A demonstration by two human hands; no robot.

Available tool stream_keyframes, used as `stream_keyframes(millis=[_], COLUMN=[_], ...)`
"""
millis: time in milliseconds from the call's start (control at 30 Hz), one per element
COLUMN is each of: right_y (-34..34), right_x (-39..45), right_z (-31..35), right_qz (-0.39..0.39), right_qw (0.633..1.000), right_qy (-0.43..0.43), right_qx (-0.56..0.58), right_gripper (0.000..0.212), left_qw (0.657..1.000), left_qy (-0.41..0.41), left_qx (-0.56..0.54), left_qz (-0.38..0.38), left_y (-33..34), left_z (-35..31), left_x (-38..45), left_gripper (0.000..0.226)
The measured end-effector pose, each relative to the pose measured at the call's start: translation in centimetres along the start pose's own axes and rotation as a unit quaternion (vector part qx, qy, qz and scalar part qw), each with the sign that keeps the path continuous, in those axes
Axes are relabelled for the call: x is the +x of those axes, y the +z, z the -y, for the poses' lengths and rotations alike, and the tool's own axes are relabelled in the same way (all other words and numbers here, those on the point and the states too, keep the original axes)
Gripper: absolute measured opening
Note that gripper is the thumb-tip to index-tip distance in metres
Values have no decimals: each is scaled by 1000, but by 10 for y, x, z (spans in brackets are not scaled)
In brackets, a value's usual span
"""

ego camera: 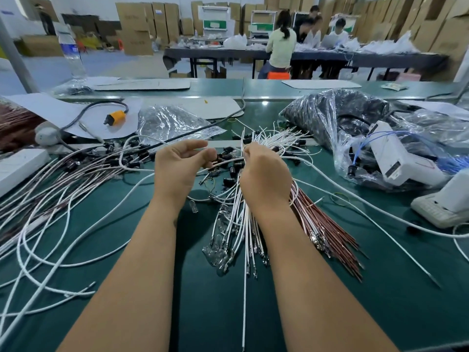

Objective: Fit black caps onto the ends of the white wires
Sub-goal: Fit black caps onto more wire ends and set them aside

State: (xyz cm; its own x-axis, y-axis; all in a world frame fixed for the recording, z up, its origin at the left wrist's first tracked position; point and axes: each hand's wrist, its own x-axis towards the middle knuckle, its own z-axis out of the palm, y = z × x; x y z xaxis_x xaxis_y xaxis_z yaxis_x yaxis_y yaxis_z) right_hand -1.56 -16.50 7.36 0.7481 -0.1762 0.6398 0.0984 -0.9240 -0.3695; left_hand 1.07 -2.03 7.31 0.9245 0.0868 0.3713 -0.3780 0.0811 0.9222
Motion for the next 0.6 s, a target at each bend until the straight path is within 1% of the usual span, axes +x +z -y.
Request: stream_keyframes(millis=[67,100,167,233,267,300,333,367,433,500,533,600], right_y=[-1,0,1,3,3,3,3,4,5,5,5,4], right_x=[2,2,2,2,2,2,1,1,0,1,2,3], right_z=[-4,-4,-2,-1,-1,-2,-2,-2,-2,-3,-3,-5], right_qz=[-2,2,8,12,15,18,22,27,38,38,32,15], right_qw=[1000,1000,999,999,999,999,998,998,998,997,997,995], right_qy=[25,27,26,28,32,35,36,35,31,41,50,73], right_qx=[10,14,24,31,34,36,39,41,43,48,51,69], right_gripper=[16,15,15,15,14,14,13,13,13,14,15,21], left_qw=[1000,1000,986,947,920,896,882,877,878,884,895,933], left_qy=[4,11,43,68,72,70,68,72,91,100,97,78], left_qx=[-5,24,155,294,355,399,423,433,431,422,406,336], left_qz=[0,5,37,114,153,183,195,195,187,175,156,99], left_y=[-1,0,4,10,13,15,17,18,21,23,23,21], left_z=[1,3,7,11,14,17,18,18,18,19,19,16], left_x=[2,2,0,-1,-1,-1,-1,-1,-2,-2,-2,-1], left_gripper=[13,6,6,4,13,22,26,24,14,8,7,5])
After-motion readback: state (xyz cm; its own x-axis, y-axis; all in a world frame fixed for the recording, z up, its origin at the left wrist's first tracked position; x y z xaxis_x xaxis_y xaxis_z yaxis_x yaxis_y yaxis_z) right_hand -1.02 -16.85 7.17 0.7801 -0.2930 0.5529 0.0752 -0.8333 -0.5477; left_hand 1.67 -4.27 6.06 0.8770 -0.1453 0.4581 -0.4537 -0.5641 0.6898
